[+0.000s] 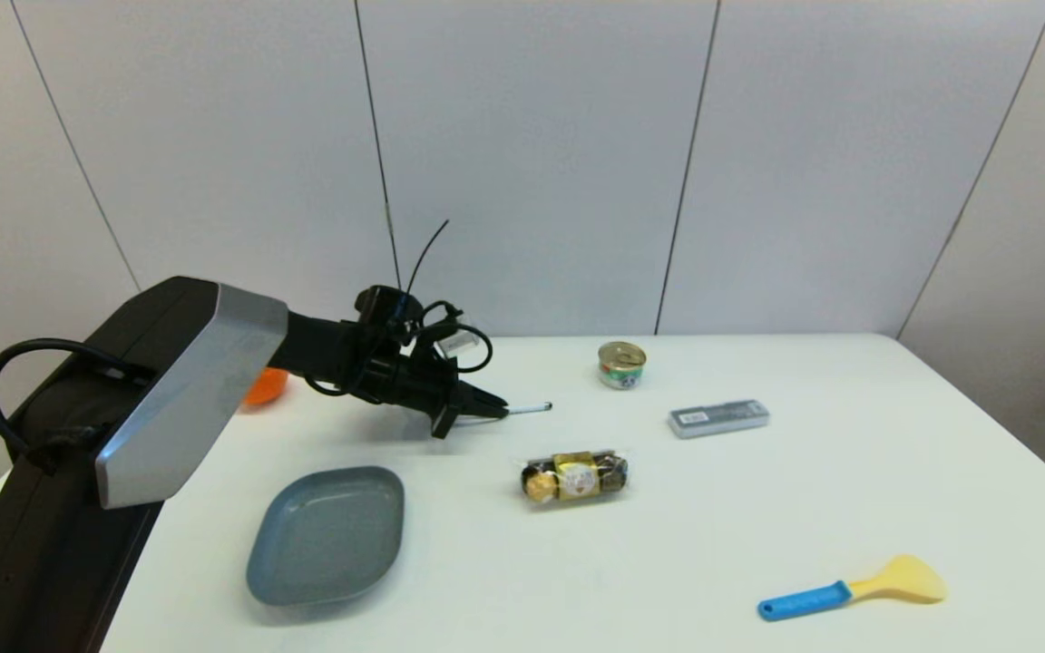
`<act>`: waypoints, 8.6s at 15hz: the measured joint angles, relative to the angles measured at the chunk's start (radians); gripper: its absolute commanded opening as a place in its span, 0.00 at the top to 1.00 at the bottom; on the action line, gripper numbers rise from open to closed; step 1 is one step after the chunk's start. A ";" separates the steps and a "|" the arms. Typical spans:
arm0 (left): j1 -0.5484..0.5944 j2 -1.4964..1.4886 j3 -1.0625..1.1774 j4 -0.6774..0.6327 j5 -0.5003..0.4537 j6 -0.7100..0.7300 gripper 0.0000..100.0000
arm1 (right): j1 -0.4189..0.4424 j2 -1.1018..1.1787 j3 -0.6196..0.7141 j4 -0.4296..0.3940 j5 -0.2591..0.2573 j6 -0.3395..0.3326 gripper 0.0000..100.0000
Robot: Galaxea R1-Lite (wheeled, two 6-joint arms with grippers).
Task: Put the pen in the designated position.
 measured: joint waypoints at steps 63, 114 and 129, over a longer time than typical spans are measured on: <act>0.294 -0.300 0.344 0.217 0.037 0.505 1.00 | 0.000 0.000 0.000 0.000 0.000 0.000 0.00; 0.505 -1.144 0.467 0.481 0.070 0.124 0.00 | 0.000 0.000 0.000 0.000 0.000 0.000 0.00; 0.308 -1.961 1.026 0.247 0.663 -0.520 0.00 | 0.000 0.000 0.000 0.000 0.000 0.000 0.00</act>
